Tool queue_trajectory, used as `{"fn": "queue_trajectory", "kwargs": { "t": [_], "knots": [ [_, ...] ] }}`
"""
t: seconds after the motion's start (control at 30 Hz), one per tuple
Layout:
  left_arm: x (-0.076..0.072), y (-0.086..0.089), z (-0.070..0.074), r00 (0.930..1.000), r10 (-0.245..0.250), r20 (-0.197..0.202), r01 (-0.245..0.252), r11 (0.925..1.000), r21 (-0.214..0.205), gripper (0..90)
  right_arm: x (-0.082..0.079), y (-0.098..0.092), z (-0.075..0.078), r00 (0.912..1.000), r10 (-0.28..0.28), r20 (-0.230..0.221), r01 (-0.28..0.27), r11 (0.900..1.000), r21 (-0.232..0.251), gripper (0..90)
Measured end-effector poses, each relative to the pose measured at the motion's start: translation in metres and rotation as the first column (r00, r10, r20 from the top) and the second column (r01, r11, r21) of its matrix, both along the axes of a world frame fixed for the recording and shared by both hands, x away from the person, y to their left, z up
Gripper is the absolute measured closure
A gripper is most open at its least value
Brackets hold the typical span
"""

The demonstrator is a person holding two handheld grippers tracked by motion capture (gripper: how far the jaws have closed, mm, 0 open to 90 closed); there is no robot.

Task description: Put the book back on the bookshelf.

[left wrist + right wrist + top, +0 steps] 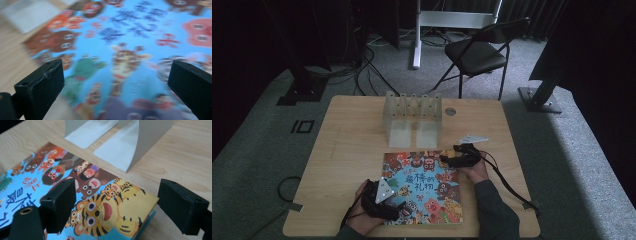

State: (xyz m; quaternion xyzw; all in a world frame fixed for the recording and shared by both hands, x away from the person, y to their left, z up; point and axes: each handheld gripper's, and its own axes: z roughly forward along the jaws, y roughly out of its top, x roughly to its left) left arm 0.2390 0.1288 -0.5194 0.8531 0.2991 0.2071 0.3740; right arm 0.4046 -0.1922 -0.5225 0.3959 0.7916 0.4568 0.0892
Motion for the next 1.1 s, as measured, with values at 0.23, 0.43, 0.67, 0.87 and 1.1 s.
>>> {"fn": "queue_trajectory", "kwargs": {
  "t": [0.23, 0.43, 0.67, 0.87, 1.1],
  "knots": [
    [-0.016, -0.021, -0.002, 0.9961, -0.086, -0.021, 0.086, 0.9963, -0.004, 0.0, -0.002, 0.0, 0.011, 0.9998, 0.004, 0.017, -0.005, 0.9998, 0.019, 15.8],
    [-0.025, -0.035, -0.005, 0.9905, -0.135, -0.025, 0.135, 0.9908, -0.004, 0.0, -0.002, 0.001, 0.02, 0.9995, 0.01, 0.03, -0.011, 0.9997, 0.02, 15.7],
    [-0.031, -0.049, -0.003, 0.9866, -0.163, 0.009, 0.163, 0.9866, 0.013, 0.0, -0.002, 0.002, 0.026, 0.9995, 0.014, 0.03, -0.015, 0.9993, 0.034, 15.7],
    [-0.031, -0.068, -0.008, 0.9817, -0.19, 0.007, 0.19, 0.981, 0.04, 0.0, -0.002, 0.001, 0.032, 0.9992, 0.018, 0.036, -0.02, 0.9976, 0.065, 15.7],
    [-0.026, -0.086, -0.003, 0.9834, -0.18, 0.019, 0.18, 0.9836, 0.014, 0.0, -0.002, 0.003, 0.039, 0.9987, 0.027, 0.045, -0.029, 0.9982, 0.052, 15.3]
  ]
}}
